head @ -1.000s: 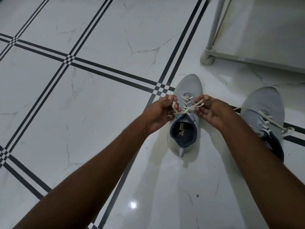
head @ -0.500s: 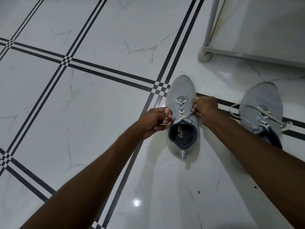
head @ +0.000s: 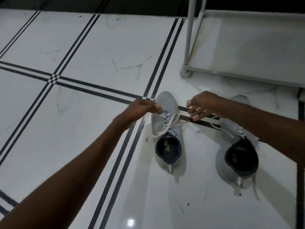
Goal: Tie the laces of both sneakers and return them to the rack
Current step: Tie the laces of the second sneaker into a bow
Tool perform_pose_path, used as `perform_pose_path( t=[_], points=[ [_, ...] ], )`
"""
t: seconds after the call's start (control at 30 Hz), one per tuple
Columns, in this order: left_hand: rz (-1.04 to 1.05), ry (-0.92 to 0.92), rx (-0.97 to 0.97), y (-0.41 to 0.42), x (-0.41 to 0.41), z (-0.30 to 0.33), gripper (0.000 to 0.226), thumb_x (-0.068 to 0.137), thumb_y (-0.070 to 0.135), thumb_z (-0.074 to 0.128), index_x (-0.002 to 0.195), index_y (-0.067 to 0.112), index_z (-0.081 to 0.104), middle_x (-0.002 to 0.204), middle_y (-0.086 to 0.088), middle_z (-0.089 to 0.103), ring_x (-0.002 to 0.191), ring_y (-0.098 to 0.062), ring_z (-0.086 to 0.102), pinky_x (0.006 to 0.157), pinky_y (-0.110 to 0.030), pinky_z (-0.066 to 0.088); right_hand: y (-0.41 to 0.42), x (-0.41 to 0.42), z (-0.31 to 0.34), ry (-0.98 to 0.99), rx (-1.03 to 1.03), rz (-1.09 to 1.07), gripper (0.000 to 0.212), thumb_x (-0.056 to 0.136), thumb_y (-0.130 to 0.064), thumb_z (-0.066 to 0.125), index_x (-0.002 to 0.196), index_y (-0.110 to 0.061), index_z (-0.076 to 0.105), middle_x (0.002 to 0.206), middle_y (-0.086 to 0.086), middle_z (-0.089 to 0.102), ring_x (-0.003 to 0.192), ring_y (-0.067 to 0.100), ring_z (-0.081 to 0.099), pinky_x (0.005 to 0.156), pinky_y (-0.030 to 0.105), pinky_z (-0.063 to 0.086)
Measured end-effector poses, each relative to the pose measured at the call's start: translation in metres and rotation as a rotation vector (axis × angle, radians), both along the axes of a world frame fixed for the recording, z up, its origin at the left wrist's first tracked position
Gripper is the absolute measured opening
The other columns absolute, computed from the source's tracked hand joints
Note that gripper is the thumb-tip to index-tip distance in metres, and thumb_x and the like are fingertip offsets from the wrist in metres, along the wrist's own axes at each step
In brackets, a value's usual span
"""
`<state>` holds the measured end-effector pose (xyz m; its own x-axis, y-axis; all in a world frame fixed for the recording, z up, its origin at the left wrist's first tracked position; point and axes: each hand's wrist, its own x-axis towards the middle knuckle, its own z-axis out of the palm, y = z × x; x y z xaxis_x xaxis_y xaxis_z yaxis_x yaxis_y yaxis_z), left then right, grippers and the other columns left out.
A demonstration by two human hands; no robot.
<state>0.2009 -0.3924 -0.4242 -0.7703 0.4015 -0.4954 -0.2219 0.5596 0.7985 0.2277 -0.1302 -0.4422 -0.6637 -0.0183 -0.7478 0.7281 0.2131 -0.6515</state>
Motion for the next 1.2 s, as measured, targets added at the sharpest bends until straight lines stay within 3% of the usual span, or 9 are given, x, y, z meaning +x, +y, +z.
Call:
perform_pose_path(
  t=[0.07, 0.17, 0.27, 0.33, 0.43, 0.67, 0.87, 1.07, 1.2],
  points=[
    [-0.1, 0.062, -0.025, 0.032, -0.012, 0.014, 0.018, 0.093, 0.024, 0.066, 0.098, 0.015, 0.079, 0.097, 0.001, 0.079, 0.091, -0.006, 0.072, 0.068, -0.007, 0.047, 0.029, 0.001, 0.017, 0.049, 0.127, 0.151, 0.024, 0.091, -0.019, 0.064, 0.1, 0.004, 0.066, 0.096, 0.024, 0.071, 0.082, 0.034, 0.067, 0.075, 0.042, 0.062],
    [-0.361, 0.106, -0.102, 0.094, -0.014, 0.022, 0.013, 0.09, 0.026, 0.067, 0.094, 0.023, 0.08, 0.09, 0.005, 0.079, 0.089, -0.009, 0.073, 0.069, -0.012, 0.053, 0.079, 0.013, 0.032, 0.127, 0.247, 0.236, 0.027, 0.088, -0.02, 0.069, 0.097, 0.006, 0.07, 0.09, 0.023, 0.074, 0.076, 0.03, 0.069, 0.079, 0.046, 0.06],
    [-0.601, 0.184, -0.176, 0.155, 0.002, 0.021, 0.011, 0.087, 0.031, 0.071, 0.094, 0.029, 0.079, 0.089, 0.01, 0.077, 0.089, -0.003, 0.069, 0.077, -0.017, 0.052, 0.121, 0.043, 0.037, 0.293, 0.509, 0.426, 0.016, 0.086, -0.027, 0.07, 0.09, -0.013, 0.077, 0.075, -0.005, 0.074, 0.074, 0.016, 0.071, 0.065, 0.022, 0.054],
    [-0.723, 0.28, -0.192, 0.187, 0.017, 0.014, 0.017, 0.085, 0.028, 0.073, 0.101, 0.028, 0.078, 0.092, 0.01, 0.077, 0.09, -0.004, 0.069, 0.08, -0.017, 0.05, 0.139, 0.072, 0.037, 0.388, 0.707, 0.595, 0.012, 0.084, -0.026, 0.07, 0.092, -0.024, 0.078, 0.079, -0.013, 0.071, 0.077, 0.01, 0.065, 0.065, 0.019, 0.046],
    [-0.807, 0.375, -0.198, 0.217, 0.042, -0.008, 0.031, 0.081, 0.021, 0.076, 0.112, 0.023, 0.075, 0.105, 0.003, 0.077, 0.094, -0.012, 0.07, 0.084, -0.025, 0.052, 0.153, 0.12, 0.022, 0.388, 0.7, 0.597, 0.018, 0.081, -0.018, 0.07, 0.09, -0.033, 0.074, 0.088, -0.009, 0.075, 0.08, 0.01, 0.068, 0.072, 0.029, 0.053],
    [-0.747, 0.336, -0.172, 0.213, 0.07, -0.036, 0.032, 0.084, 0.031, 0.077, 0.113, 0.017, 0.071, 0.097, -0.002, 0.075, 0.088, -0.018, 0.067, 0.08, -0.029, 0.05, 0.148, 0.17, -0.004, 0.462, 0.673, 0.44, 0.008, 0.087, -0.02, 0.07, 0.093, -0.025, 0.072, 0.08, -0.008, 0.073, 0.072, 0.008, 0.064, 0.06, 0.016, 0.041],
    [-0.948, 0.122, -0.3, 0.201, 0.055, -0.021, 0.008, 0.088, 0.025, 0.074, 0.096, 0.022, 0.073, 0.062, 0.014, 0.067, 0.05, 0.003, 0.06, 0.064, -0.02, 0.049, 0.156, 0.165, 0.0, 0.393, 0.81, 0.529, 0.009, 0.09, -0.029, 0.066, 0.085, -0.025, 0.071, 0.075, -0.006, 0.07, 0.068, 0.015, 0.059, 0.067, 0.034, 0.049],
    [-0.862, 0.759, -0.612, 0.188, 0.016, -0.007, 0.014, 0.086, 0.036, 0.072, 0.095, 0.029, 0.08, 0.093, 0.004, 0.076, 0.093, -0.021, 0.065, 0.081, -0.033, 0.039, 0.173, 0.16, -0.001, 0.435, 1.067, 0.465, 0.012, 0.09, -0.023, 0.063, 0.087, -0.021, 0.074, 0.072, 0.002, 0.066, 0.071, 0.027, 0.061, 0.063, 0.034, 0.049],
    [-0.452, 1.082, -0.583, 0.19, 0.017, -0.008, 0.023, 0.086, 0.029, 0.074, 0.107, 0.018, 0.073, 0.105, -0.009, 0.066, 0.101, -0.028, 0.058, 0.084, -0.041, 0.045, 0.166, 0.16, -0.006, 0.597, 1.226, 0.265, 0.014, 0.079, -0.018, 0.075, 0.093, -0.017, 0.077, 0.082, 0.013, 0.062, 0.081, 0.036, 0.054, 0.069, 0.04, 0.044]
  ],
)
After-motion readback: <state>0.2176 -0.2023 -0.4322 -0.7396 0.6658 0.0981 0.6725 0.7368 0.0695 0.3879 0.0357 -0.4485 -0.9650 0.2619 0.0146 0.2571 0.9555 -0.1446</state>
